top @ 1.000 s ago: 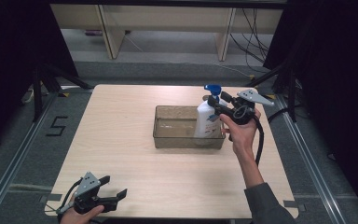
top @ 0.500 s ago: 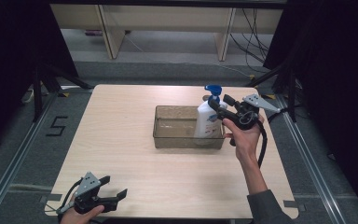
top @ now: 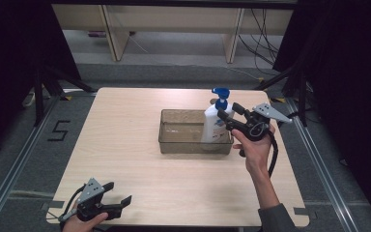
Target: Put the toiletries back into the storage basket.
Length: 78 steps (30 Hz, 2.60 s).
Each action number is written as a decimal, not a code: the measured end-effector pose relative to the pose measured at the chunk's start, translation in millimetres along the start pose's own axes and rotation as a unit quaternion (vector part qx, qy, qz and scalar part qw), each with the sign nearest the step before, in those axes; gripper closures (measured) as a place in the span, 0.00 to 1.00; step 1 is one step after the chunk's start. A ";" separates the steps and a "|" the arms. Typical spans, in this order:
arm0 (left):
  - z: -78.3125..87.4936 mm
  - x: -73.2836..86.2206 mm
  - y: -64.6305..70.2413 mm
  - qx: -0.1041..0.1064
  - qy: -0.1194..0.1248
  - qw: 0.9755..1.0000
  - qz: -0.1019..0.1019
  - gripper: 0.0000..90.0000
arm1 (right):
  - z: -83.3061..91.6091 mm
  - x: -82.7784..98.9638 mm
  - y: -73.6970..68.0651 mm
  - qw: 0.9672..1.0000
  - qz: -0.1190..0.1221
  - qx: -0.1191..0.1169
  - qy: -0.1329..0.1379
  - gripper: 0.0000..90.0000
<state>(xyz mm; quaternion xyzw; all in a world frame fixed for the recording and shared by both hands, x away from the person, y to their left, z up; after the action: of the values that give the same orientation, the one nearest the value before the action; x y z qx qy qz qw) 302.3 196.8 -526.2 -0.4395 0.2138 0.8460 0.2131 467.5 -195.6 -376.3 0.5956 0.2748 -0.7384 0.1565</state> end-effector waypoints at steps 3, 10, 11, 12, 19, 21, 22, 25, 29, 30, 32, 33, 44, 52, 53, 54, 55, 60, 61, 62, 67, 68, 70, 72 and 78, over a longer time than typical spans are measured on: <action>0.3 -0.1 -0.1 0.000 0.000 1.000 0.000 0.16 | 2.6 -0.3 -2.0 1.000 0.003 -0.003 0.003 0.35; -0.7 -0.3 0.4 0.007 0.005 1.000 0.000 0.16 | 9.2 0.8 -2.9 1.000 0.008 0.000 0.002 0.34; -0.6 -0.3 0.3 0.007 0.005 1.000 0.000 0.16 | 9.7 1.7 -4.2 1.000 0.002 -0.003 0.000 0.34; -0.5 -0.3 0.3 0.007 0.005 1.000 0.000 0.16 | 9.6 2.4 -3.6 1.000 0.005 -0.003 0.004 0.34; -0.6 -0.5 0.6 0.007 0.007 1.000 0.001 0.16 | 12.7 6.2 -4.4 1.000 0.006 -0.004 0.000 0.34; -0.5 -0.5 0.5 0.007 0.007 1.000 0.001 0.16 | 13.5 8.1 -5.3 1.000 0.002 -0.005 -0.003 0.34; -0.5 -0.5 0.5 0.007 0.007 1.000 0.001 0.16 | 13.2 8.2 -4.7 1.000 0.006 -0.005 0.001 0.34; -0.3 -0.5 0.7 0.007 0.007 1.000 0.001 0.16 | 15.3 8.8 -6.1 1.000 0.001 -0.007 -0.006 0.34; 0.5 -0.3 0.5 0.003 0.006 1.000 0.001 0.17 | 16.7 9.0 -6.7 1.000 0.006 -0.004 -0.005 0.34; 0.3 -0.4 0.5 0.005 0.008 1.000 0.001 0.17 | 16.9 9.1 -7.3 1.000 0.005 -0.006 -0.004 0.34; 0.4 -0.3 0.5 0.004 0.009 1.000 0.001 0.17 | 17.0 9.6 -9.1 1.000 0.003 -0.014 0.000 0.34; 0.4 -0.3 0.5 0.004 0.009 1.000 0.001 0.16 | 17.8 10.5 -9.8 1.000 0.003 -0.011 -0.006 0.34; 0.6 -0.1 0.7 0.004 0.009 1.000 0.002 0.16 | 23.8 15.9 -11.7 1.000 0.002 -0.012 -0.015 0.28; 0.7 0.0 0.2 0.004 0.010 1.000 0.001 0.16 | 28.0 19.4 -8.9 1.000 0.003 -0.002 -0.016 0.23; 0.7 -0.1 0.2 0.004 0.010 1.000 0.002 0.17 | 28.4 20.2 -9.9 1.000 -0.001 -0.004 -0.016 0.22; 0.8 -0.1 0.1 0.004 0.010 1.000 0.002 0.16 | 29.2 20.9 -10.2 1.000 0.000 -0.003 -0.018 0.22; 0.8 -0.2 0.0 0.004 0.010 1.000 0.002 0.16 | 29.7 21.7 -10.7 1.000 -0.001 -0.003 -0.019 0.22; 0.4 -0.5 -0.2 0.006 0.010 1.000 0.004 0.16 | 30.7 26.3 -12.1 1.000 0.004 -0.005 -0.026 0.21; -0.2 -0.7 -0.1 0.007 0.012 1.000 0.004 0.16 | 31.1 26.9 -12.9 1.000 0.002 -0.010 -0.026 0.21; -0.4 -0.9 -0.1 0.007 0.011 1.000 0.003 0.16 | 30.7 27.4 -11.4 1.000 0.013 -0.006 -0.024 0.21; -0.8 -1.4 0.1 0.007 0.013 1.000 0.004 0.17 | 30.3 32.7 -13.4 0.999 0.004 -0.011 -0.032 0.20; -1.0 -1.4 -0.5 0.005 0.011 1.000 0.004 0.16 | 30.1 33.8 -14.3 0.999 -0.001 -0.007 -0.034 0.20; -1.6 -1.9 -1.1 0.004 0.012 1.000 0.004 0.16 | 32.6 37.6 -13.7 0.999 0.004 -0.011 -0.037 0.20; -1.6 -2.5 -1.4 0.003 0.010 1.000 0.004 0.16 | 34.0 39.9 -12.5 0.999 0.011 -0.012 -0.038 0.20; -2.3 -1.9 -0.1 0.006 0.009 1.000 0.002 0.16 | 40.7 45.1 -8.5 0.999 0.000 -0.009 -0.042 0.19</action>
<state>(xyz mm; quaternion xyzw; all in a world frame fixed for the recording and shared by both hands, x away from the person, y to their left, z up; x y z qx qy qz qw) 304.8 195.3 -525.8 -0.4457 0.2216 0.8411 0.2116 419.5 -208.5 -412.3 0.5629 0.2750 -0.7600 0.1732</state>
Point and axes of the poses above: each handheld gripper's, and its own axes: z roughly backward along the jaws, x roughly out of its underside, y roughly to its right, the point moved 5 cm from there along -z, roughly forward along the jaws
